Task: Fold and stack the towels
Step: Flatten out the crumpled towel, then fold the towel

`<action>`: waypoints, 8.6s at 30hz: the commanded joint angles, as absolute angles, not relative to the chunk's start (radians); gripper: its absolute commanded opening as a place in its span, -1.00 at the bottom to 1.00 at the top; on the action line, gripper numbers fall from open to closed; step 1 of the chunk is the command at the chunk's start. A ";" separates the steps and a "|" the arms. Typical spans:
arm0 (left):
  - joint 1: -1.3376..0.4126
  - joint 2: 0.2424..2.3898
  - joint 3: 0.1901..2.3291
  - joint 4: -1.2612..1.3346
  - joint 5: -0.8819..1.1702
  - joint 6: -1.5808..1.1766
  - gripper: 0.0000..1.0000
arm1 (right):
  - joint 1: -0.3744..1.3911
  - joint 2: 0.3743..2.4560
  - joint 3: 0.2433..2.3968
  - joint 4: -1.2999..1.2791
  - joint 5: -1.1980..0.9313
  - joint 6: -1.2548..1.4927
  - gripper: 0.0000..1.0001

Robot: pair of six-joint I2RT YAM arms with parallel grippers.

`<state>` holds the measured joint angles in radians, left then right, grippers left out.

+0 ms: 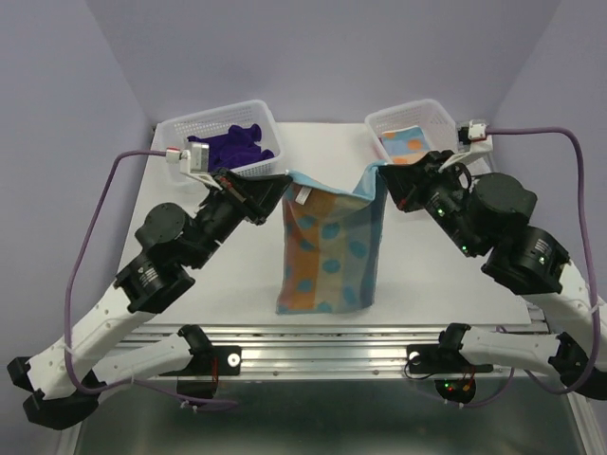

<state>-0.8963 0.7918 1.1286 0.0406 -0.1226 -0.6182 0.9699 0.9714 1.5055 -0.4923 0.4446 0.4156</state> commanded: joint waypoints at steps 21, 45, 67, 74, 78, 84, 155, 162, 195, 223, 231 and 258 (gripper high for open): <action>-0.492 1.480 1.176 0.390 -0.094 -0.569 -1.00 | 0.410 1.492 1.284 -0.017 0.258 0.248 -0.99; -0.433 1.654 1.161 0.494 0.072 -0.499 -1.00 | 0.310 1.594 1.312 -0.158 0.084 0.322 -0.99; -0.457 1.348 0.709 0.594 0.140 -0.609 -1.00 | 0.321 1.252 0.908 -0.256 -0.107 0.488 -0.99; -0.491 1.249 0.540 0.606 0.117 -0.653 -1.00 | 0.359 1.164 0.776 -0.262 -0.121 0.575 -0.99; -0.514 1.201 0.480 0.610 0.112 -0.686 -1.00 | 0.385 1.115 0.715 -0.267 -0.120 0.607 -0.99; -0.526 1.108 0.419 0.588 0.104 -0.716 -1.00 | 0.419 1.059 0.702 -0.336 -0.103 0.612 -0.99; -0.532 1.850 1.144 0.114 -0.123 -0.408 0.61 | 0.420 1.646 0.996 -0.198 0.382 0.557 0.82; -0.523 1.934 1.206 0.109 -0.087 -0.394 0.47 | 0.402 1.687 1.003 -0.158 0.393 0.537 0.56; -0.520 2.020 1.264 0.106 -0.078 -0.383 -1.00 | 0.388 1.755 1.045 0.023 0.391 0.491 0.19; -0.518 1.864 1.155 0.251 -0.026 -0.388 -1.00 | 0.380 1.769 1.036 0.064 0.298 0.427 -0.81; -0.518 1.738 1.003 0.359 0.072 -0.429 -1.00 | 0.380 1.586 0.894 0.120 0.201 0.402 -0.83; -0.586 1.325 0.503 0.581 0.173 -0.502 -1.00 | 0.382 1.121 0.574 -0.113 0.006 0.557 -0.86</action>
